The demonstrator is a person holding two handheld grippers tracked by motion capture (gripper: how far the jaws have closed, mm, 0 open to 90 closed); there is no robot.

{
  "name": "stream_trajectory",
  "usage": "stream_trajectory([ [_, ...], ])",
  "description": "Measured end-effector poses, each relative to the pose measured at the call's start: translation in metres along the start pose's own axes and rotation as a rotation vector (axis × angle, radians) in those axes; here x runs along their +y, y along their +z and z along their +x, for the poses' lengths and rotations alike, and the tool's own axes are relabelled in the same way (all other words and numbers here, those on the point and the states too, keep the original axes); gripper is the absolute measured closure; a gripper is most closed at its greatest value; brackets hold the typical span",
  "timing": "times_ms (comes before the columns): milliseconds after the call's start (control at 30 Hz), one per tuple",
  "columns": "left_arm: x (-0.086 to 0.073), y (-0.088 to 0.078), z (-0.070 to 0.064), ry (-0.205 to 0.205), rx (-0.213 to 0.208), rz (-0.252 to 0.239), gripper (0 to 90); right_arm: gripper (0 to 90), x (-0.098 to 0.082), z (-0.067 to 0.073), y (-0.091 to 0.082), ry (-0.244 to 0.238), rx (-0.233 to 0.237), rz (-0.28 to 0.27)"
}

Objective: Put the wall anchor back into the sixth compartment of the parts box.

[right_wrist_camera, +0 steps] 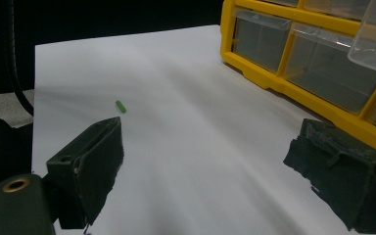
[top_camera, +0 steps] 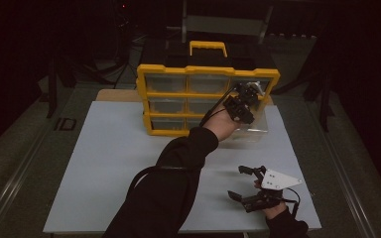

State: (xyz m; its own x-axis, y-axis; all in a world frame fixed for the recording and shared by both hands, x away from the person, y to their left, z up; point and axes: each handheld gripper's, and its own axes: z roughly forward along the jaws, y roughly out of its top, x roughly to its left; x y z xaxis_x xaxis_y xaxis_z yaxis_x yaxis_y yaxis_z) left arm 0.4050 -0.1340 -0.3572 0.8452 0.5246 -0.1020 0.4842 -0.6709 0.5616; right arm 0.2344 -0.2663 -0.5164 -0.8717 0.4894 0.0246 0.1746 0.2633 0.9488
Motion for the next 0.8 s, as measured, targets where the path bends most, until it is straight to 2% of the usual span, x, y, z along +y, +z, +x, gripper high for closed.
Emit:
stream_trajectory([
  [200, 0.001, 0.011, -0.001, 0.001, -0.007, 0.045, 83.3, 10.8, 0.0, 0.0, 0.0, -0.001, 0.0, -0.001],
  [467, 0.0, 0.017, -0.001, 0.006, -0.004, 0.048, 82.4, 10.9, 0.0, 0.0, 0.0, -0.008, -0.002, 0.008],
  [500, 0.001, 0.016, -0.002, 0.005, 0.003, 0.041, 77.7, 10.9, 0.0, 0.0, 0.0, -0.007, -0.001, 0.008],
  [533, 0.002, 0.015, -0.003, 0.008, 0.014, 0.038, 67.7, 10.9, 0.0, 0.0, 0.0, -0.008, -0.001, 0.006],
  [567, 0.002, 0.014, -0.004, 0.003, 0.023, 0.032, 63.1, 10.9, 0.0, 0.0, 0.0, -0.006, -0.001, 0.006],
  [633, 0.004, 0.01, -0.005, -0.005, 0.046, 0.023, 56.1, 10.8, 0.0, 0.0, 0.0, -0.005, -0.002, 0.006],
  [667, 0.004, 0.008, -0.005, -0.015, 0.042, 0.015, 50.9, 10.9, 0.0, 0.0, 0.0, -0.005, -0.001, 0.006],
  [800, 0.005, 0.0, -0.003, -0.033, 0.055, 0.002, 39.6, 10.9, 0.0, 0.001, 0.0, -0.005, -0.001, 0.007],
])
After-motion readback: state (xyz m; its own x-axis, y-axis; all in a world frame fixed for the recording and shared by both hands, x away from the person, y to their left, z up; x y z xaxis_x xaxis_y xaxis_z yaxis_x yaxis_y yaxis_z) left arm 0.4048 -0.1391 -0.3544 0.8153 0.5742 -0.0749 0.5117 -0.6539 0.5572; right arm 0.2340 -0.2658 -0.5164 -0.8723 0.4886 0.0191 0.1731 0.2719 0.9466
